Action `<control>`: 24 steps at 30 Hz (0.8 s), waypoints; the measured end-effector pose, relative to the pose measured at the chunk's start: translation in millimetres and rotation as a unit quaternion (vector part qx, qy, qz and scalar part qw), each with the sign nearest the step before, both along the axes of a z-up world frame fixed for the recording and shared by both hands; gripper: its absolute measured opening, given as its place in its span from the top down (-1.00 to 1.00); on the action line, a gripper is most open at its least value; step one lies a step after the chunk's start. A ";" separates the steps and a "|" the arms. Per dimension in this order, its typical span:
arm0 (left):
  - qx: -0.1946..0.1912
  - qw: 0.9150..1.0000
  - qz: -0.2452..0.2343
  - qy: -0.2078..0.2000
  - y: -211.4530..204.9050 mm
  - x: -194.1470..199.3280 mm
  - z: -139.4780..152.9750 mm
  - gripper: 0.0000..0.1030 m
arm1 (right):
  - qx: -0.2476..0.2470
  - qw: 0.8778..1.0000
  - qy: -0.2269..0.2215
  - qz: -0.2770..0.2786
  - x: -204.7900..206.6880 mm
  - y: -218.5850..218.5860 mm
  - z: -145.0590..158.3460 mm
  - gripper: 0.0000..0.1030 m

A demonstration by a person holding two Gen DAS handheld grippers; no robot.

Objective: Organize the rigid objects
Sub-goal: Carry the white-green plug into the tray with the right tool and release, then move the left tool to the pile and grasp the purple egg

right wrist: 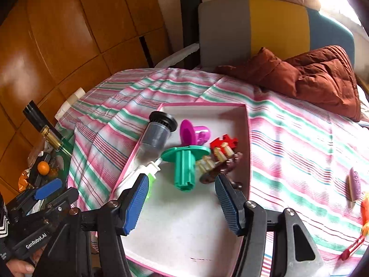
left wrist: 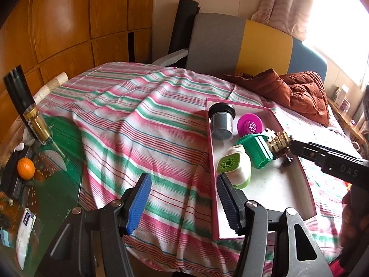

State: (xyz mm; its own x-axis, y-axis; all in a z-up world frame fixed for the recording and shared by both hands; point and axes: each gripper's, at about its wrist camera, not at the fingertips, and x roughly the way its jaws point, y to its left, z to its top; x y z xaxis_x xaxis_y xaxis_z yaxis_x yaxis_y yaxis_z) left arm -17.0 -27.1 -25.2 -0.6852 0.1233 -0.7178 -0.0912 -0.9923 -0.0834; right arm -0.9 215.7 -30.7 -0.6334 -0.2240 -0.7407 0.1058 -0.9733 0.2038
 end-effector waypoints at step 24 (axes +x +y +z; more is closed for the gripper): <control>-0.032 0.994 -0.098 0.037 77.4 12.6 28.8 -0.16 | 0.058 0.961 0.005 -0.271 85.0 251.7 13.5 -0.19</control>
